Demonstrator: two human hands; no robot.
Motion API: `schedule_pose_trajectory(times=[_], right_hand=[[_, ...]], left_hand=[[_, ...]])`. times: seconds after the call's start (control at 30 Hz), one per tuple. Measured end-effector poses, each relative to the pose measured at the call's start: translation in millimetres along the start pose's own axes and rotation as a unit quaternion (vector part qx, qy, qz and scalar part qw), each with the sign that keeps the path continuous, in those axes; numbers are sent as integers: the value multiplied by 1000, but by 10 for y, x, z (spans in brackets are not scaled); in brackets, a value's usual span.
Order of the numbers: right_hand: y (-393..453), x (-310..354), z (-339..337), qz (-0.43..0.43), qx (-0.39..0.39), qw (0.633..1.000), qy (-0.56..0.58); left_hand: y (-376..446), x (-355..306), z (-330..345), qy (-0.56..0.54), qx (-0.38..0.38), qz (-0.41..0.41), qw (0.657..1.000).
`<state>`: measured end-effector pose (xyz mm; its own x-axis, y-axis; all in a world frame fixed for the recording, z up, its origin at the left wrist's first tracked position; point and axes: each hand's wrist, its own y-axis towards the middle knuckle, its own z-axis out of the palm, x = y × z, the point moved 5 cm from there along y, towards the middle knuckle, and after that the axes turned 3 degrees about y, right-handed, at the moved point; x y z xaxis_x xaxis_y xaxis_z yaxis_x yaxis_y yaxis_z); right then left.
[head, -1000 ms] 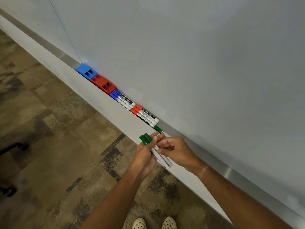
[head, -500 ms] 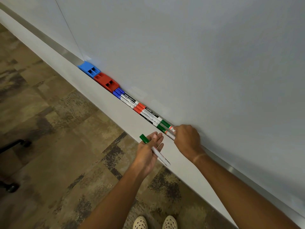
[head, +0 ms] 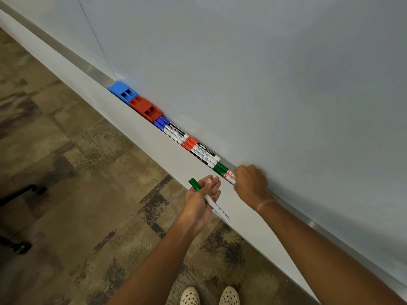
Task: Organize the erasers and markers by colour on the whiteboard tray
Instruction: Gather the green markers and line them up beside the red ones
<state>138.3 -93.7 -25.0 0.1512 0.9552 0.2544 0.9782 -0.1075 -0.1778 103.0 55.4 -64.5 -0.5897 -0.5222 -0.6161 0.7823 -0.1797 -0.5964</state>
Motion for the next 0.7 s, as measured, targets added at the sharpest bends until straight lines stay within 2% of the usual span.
schedule_pose_trajectory(times=[0.07, 0.13, 0.2, 0.27, 0.33, 0.4, 0.6, 0.63, 0.7], right_hand=[[-25, 8, -2, -3, -6, 1000, 9], [-88, 32, -60, -22, -55, 998, 33], [-200, 93, -119, -59, -92, 986, 127], [-333, 197, -113, -95, -37, 955, 277], [-458, 296, -64, -115, 43, 920, 371], [-517, 318, -13, -116, 64, 910, 393], [-523, 255, -2, -102, 34, 916, 386], [-508, 235, -23, -98, 19, 920, 380], [-450, 173, -87, -86, -25, 929, 358]], left_hand=[[-14, -12, 24, 2, 1, 1, 1000], [-16, -17, 44, 2, 2, 2, 1000], [-20, -36, 67, -5, -1, 5, 1000], [-29, -67, 95, -23, -7, 8, 1000], [-54, -91, 139, -36, -8, 6, 999], [-68, -98, 183, -39, -6, 0, 999], [-59, -90, 232, 7, 2, 29, 1000], [-73, -103, 243, 26, 12, 44, 999], [-106, -152, 239, 137, 31, 103, 985]])
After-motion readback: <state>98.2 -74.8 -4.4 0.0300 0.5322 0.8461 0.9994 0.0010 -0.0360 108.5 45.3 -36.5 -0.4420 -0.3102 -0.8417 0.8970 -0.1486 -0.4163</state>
